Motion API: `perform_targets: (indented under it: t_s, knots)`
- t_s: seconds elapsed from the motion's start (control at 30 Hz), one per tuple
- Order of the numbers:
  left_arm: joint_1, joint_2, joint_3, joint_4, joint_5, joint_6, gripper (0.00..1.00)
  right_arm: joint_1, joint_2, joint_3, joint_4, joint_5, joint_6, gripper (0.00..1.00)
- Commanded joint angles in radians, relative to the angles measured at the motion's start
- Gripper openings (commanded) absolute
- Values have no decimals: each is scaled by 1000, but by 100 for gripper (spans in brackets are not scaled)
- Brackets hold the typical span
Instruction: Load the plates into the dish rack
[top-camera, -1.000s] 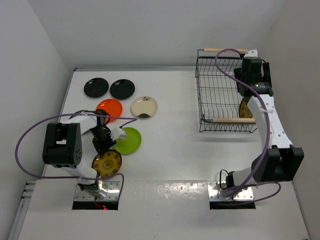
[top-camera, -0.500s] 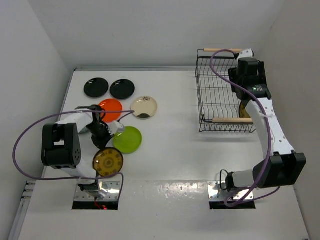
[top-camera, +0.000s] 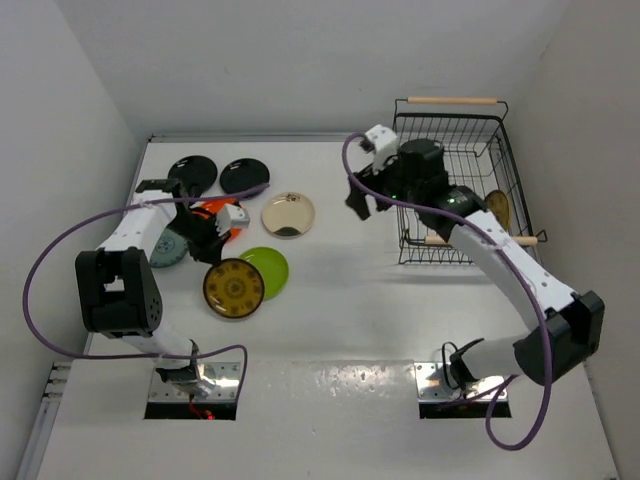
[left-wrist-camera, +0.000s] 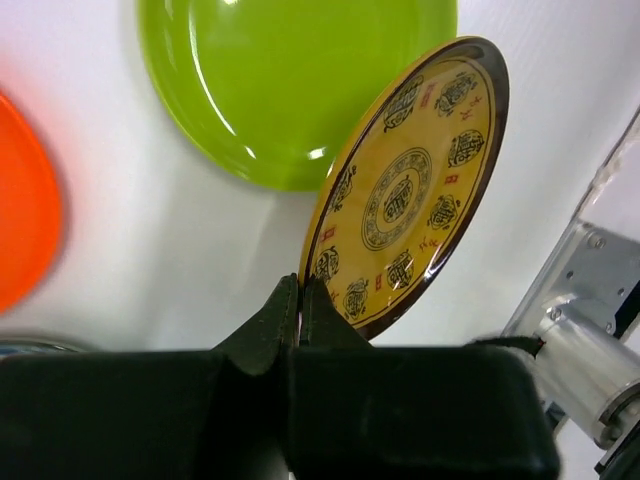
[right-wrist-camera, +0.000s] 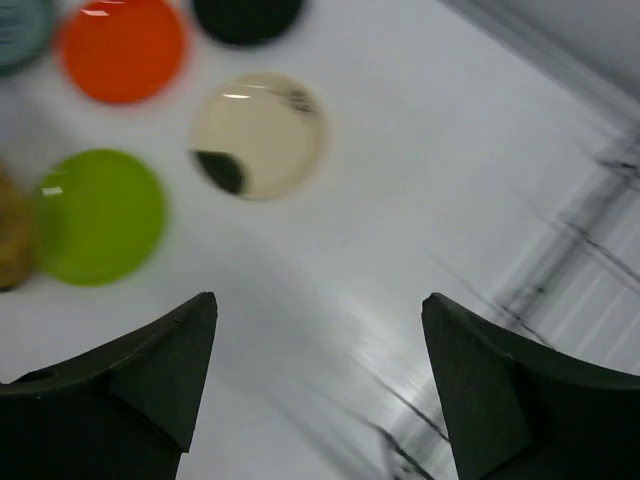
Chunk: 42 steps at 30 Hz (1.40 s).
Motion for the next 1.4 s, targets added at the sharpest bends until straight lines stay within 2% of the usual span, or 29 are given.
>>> perform_targets:
  t_s: [0.0, 0.03, 0.2, 0.33, 0.47, 0.6, 0.63, 0.7, 0.77, 0.8, 0.83, 0.9, 0.93, 0.97, 1.0, 1.07, 1.2, 1.27, 1.37]
  knots:
    - [-20, -24, 102, -47, 160, 13, 0, 89, 85, -73, 240, -385, 203, 82]
    - [-33, -24, 119, -47, 203, 0, 0, 124, 138, -60, 303, -402, 255, 82]
    - [-44, -33, 187, -38, 318, -11, 0, 255, 364, 64, 303, -458, 312, 85]
    - [-44, -33, 187, 19, 338, -75, 0, 307, 432, 49, 400, -459, 375, 86]
    - [-44, -33, 207, 62, 363, -118, 0, 330, 511, 60, 466, -433, 446, 76]
    - [-44, -33, 218, 103, 372, -184, 0, 335, 550, 72, 513, -435, 495, 45]
    - [-44, -33, 228, 103, 372, -194, 0, 340, 555, 72, 526, -432, 495, 24]
    - [-44, -33, 238, 118, 372, -217, 0, 338, 559, 80, 500, -374, 498, 0]
    - [-44, -33, 248, 164, 304, -341, 1, 324, 526, 84, 472, -315, 490, 0]
    - [-44, -33, 279, 210, 267, -393, 11, 323, 512, 84, 460, -265, 484, 0]
    - [-44, -24, 294, 229, 183, -482, 40, 311, 463, 87, 432, -235, 461, 0]
    - [-32, -24, 330, 278, 93, -564, 66, 271, 414, 136, 359, -121, 423, 0]
    - [-15, -24, 371, 296, 44, -654, 81, 254, 362, 172, 334, -18, 412, 0]
    - [-5, -24, 392, 312, -55, -694, 100, 243, 346, 192, 256, 13, 401, 0]
    - [6, -24, 438, 339, -106, -730, 100, 187, 309, 248, 231, 95, 366, 0]
    - [64, -33, 478, 349, -200, -809, 100, 142, 262, 287, 147, 148, 345, 0]
    - [173, -33, 506, 398, -281, -906, 100, -86, 191, 409, -9, 278, 211, 0]
    - [247, -33, 488, 412, -295, -963, 100, -181, 203, 464, -112, 366, 158, 0]
    - [343, -33, 422, 421, -272, -954, 100, -300, 254, 509, -274, 517, 41, 0]
